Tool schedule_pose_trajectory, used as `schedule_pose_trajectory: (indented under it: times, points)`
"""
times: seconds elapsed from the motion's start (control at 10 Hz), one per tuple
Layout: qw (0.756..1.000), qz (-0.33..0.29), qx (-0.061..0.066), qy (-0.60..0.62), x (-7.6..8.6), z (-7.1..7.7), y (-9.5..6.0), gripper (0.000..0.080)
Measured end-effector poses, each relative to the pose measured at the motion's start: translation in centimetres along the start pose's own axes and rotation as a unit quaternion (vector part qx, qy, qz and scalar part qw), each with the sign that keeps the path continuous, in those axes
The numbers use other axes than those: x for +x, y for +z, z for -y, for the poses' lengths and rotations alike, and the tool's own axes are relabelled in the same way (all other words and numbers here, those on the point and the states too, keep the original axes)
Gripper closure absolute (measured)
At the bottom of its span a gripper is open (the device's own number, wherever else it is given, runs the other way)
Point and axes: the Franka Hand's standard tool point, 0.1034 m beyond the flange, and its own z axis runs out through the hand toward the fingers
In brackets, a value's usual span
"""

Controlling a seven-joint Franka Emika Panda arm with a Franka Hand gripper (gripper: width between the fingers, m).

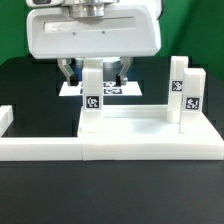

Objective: Assemble desk

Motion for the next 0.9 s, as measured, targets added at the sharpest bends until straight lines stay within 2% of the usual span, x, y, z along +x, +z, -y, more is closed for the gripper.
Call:
schedule_pose_trajectory:
  times: [0.1,0.2,0.3,0.4,0.5,0.6,0.8,0.9]
  points:
    - [1.000,-0.003,0.000,0.014,-0.09,-0.05,0.25,0.0150]
    - [1.000,-0.002,0.000,0.019,-0.12,-0.05,0.27,0.0258]
    - [0.999,-0.003,0.000,0.035,-0.07,-0.18,0.24,0.0425]
    - [0.997,-0.003,-0.003,0.071,-0.06,-0.65,0.25,0.0425]
    - [0.994,-0.002,-0.003,0.109,-0.06,-0.74,0.30,0.0505]
    - [0.991,-0.003,-0.003,0.132,-0.06,-0.78,0.30,0.0505]
    - [0.951,-0.002,-0.003,0.309,-0.10,-1.02,0.31,0.0505]
    - [0.905,0.011,0.006,0.424,-0.41,-0.93,0.40,0.0505]
